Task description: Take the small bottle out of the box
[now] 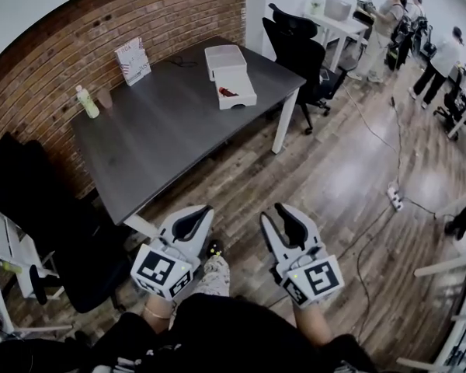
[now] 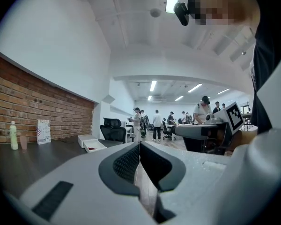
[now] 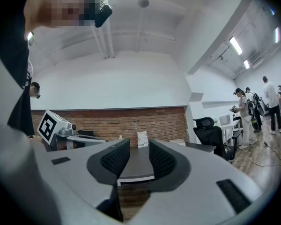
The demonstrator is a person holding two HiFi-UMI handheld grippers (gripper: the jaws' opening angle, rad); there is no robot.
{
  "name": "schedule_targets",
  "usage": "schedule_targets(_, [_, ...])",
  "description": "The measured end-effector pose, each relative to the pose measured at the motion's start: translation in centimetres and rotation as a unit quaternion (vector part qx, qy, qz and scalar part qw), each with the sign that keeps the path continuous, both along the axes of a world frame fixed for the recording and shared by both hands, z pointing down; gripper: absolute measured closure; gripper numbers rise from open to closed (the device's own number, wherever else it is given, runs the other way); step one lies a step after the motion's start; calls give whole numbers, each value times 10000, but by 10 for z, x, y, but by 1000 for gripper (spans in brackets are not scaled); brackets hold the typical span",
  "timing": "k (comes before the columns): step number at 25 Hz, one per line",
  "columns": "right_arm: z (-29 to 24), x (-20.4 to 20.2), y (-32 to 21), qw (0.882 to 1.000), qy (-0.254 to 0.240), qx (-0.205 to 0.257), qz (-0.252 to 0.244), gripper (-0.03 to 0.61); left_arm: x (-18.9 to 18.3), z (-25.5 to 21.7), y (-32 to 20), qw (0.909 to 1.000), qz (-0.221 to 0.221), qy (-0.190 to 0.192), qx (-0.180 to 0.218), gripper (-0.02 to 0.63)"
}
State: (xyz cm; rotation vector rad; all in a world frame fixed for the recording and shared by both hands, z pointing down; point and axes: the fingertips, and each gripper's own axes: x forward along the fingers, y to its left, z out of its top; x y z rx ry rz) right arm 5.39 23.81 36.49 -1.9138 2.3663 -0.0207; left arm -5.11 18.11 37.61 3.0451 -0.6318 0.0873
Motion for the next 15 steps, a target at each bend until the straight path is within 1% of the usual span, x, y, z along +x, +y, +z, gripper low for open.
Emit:
schedule_targets(5, [-3,25,-42,9998,99,-54,185,459,28,0,-51,9998,159,98,-7,609])
schedule_targets(10, [-3,47,-94,9992,105,-127,354,456,54,0,-110,9995,306,66,23,609])
schedule_targets(15, [-5,54,-158,9990,88,-208,378,451,62,-2,-177,9994,336,18,-14,609])
